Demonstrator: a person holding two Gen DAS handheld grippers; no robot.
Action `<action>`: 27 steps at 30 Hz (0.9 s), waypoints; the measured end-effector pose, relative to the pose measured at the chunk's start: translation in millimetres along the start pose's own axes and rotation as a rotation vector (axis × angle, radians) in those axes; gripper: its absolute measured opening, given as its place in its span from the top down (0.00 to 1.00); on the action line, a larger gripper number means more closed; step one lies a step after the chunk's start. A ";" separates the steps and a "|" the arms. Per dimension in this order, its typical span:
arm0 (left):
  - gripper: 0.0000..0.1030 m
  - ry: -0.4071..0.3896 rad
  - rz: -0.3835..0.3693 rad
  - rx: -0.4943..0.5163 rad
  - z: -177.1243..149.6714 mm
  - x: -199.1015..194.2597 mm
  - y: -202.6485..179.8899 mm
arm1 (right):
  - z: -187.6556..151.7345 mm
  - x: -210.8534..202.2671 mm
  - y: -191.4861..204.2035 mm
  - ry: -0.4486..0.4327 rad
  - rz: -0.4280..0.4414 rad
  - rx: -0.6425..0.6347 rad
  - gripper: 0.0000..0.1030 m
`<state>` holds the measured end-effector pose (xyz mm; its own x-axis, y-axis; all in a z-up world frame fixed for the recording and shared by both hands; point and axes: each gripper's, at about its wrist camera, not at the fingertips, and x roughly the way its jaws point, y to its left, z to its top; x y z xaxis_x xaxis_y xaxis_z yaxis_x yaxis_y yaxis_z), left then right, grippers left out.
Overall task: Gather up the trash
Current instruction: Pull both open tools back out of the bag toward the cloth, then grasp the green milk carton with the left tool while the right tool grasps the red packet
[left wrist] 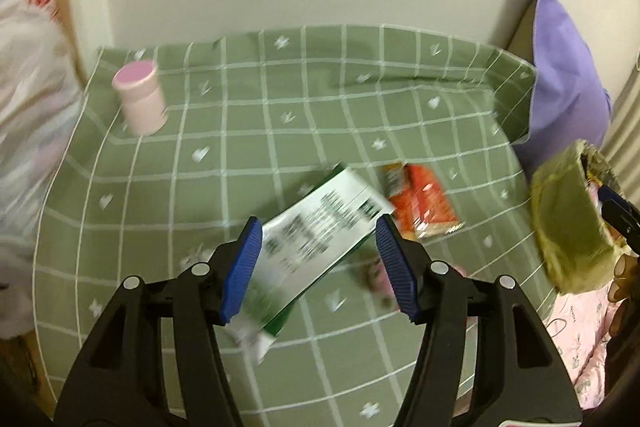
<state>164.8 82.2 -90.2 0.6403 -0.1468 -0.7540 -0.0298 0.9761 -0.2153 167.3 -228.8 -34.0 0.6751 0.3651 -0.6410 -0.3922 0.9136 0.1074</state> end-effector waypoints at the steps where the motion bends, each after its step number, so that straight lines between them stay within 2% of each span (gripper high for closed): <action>1: 0.45 0.005 0.005 -0.002 -2.2 0.1 2.3 | -1.8 6.7 4.9 0.018 0.020 -0.008 0.46; 8: 0.45 0.021 0.007 -0.023 -17.9 -15.4 10.2 | -7.7 50.4 33.5 0.119 0.113 -0.068 0.46; 17: 0.45 0.026 0.037 -0.029 -26.6 -33.9 18.2 | 4.0 121.4 57.6 0.186 0.202 -0.059 0.47; 20: 0.45 0.033 0.057 -0.038 -28.2 -36.9 25.8 | 12.1 149.5 65.1 0.199 0.193 -0.047 0.54; 25: 0.45 0.040 0.067 -0.030 -26.1 -39.8 30.6 | 22.6 185.6 69.9 0.251 0.210 0.007 0.55; 27: 0.45 0.043 0.067 -0.018 -24.2 -38.7 30.5 | 21.5 192.4 72.1 0.285 0.215 0.005 0.65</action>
<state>120.6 113.8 -82.6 0.6027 -0.0888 -0.7931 -0.0853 0.9809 -0.1746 282.3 -88.8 -133.3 0.3761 0.4848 -0.7896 -0.5027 0.8226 0.2657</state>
